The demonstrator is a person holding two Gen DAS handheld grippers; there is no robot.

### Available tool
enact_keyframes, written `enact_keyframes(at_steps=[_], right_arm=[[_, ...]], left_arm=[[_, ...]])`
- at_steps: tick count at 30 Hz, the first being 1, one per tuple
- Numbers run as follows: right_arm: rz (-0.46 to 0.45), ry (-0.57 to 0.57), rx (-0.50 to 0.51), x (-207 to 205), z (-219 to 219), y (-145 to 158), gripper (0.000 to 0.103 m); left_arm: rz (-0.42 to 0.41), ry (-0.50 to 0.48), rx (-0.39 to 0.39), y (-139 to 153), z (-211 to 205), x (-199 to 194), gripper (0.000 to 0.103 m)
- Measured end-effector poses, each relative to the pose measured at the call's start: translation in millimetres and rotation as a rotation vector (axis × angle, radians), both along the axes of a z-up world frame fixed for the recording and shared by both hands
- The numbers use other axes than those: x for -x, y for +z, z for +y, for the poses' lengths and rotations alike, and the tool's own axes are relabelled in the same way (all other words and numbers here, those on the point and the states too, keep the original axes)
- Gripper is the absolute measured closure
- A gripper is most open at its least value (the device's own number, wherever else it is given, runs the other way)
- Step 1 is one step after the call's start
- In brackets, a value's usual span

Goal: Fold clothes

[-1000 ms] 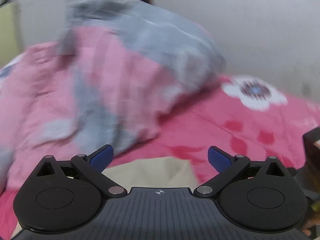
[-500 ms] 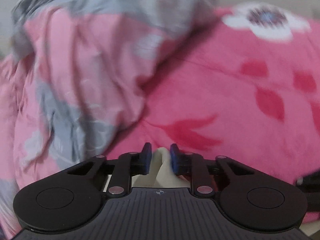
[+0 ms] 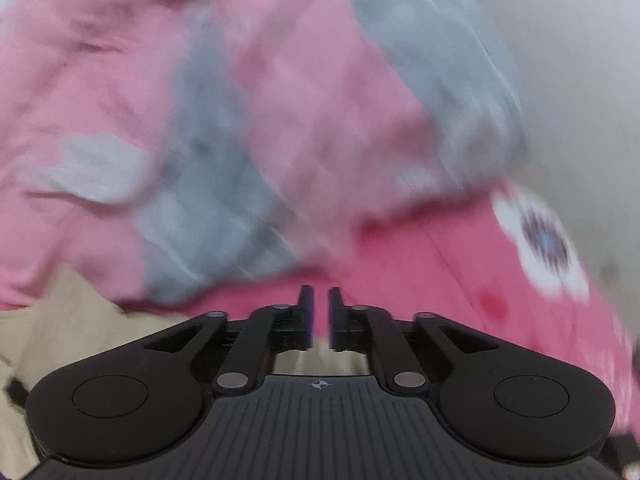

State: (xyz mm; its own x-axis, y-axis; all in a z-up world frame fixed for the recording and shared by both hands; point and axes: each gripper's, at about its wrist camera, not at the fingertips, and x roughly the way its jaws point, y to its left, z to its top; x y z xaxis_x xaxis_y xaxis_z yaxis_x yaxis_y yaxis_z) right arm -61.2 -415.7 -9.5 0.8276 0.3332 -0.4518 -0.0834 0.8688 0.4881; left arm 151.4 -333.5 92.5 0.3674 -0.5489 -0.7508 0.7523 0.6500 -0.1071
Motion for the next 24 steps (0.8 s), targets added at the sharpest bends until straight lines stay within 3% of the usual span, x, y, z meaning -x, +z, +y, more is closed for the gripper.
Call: enact_keyframes(at_steps=[1, 2, 4, 5, 6, 7, 11, 13, 16, 19, 22, 24], right_arm=[[0.000, 0.000, -0.002, 0, 0, 0, 0.053], [0.000, 0.000, -0.004, 0, -1, 0, 0.053], [-0.001, 0.000, -0.007, 0, -1, -1, 0.053], [-0.001, -0.001, -0.008, 0, -1, -1, 0.053], [-0.002, -0.001, -0.010, 0, -2, -2, 0.053], [-0.002, -0.001, -0.014, 0, -2, -2, 0.053], [-0.004, -0.002, -0.022, 0, -3, -3, 0.054], [-0.004, -0.002, -0.022, 0, -3, -3, 0.054], [-0.003, -0.002, -0.022, 0, -4, -3, 0.054], [0.000, -0.001, -0.020, 0, -4, -4, 0.054], [0.001, -0.001, -0.023, 0, -4, -5, 0.054], [0.003, -0.001, -0.019, -1, -3, -6, 0.054]], left_arm=[[-0.041, -0.050, -0.066, -3, -14, 12, 0.051], [-0.101, -0.097, -0.139, -8, -27, 25, 0.044], [-0.243, -0.184, -0.291, -24, -50, 52, 0.042], [-0.299, -0.219, -0.357, -33, -58, 62, 0.045], [-0.342, -0.243, -0.414, -41, -64, 69, 0.063], [-0.357, -0.245, -0.435, -45, -66, 71, 0.093], [-0.289, -0.153, -0.338, -39, -49, 55, 0.096], [-0.200, -0.061, -0.161, -21, -19, 39, 0.097], [-0.017, 0.099, 0.179, -2, 43, 9, 0.103], [0.056, 0.240, 0.392, 0, 86, -12, 0.103], [0.108, 0.314, 0.437, -3, 103, -28, 0.103], [0.135, 0.288, 0.383, -5, 95, -32, 0.103]])
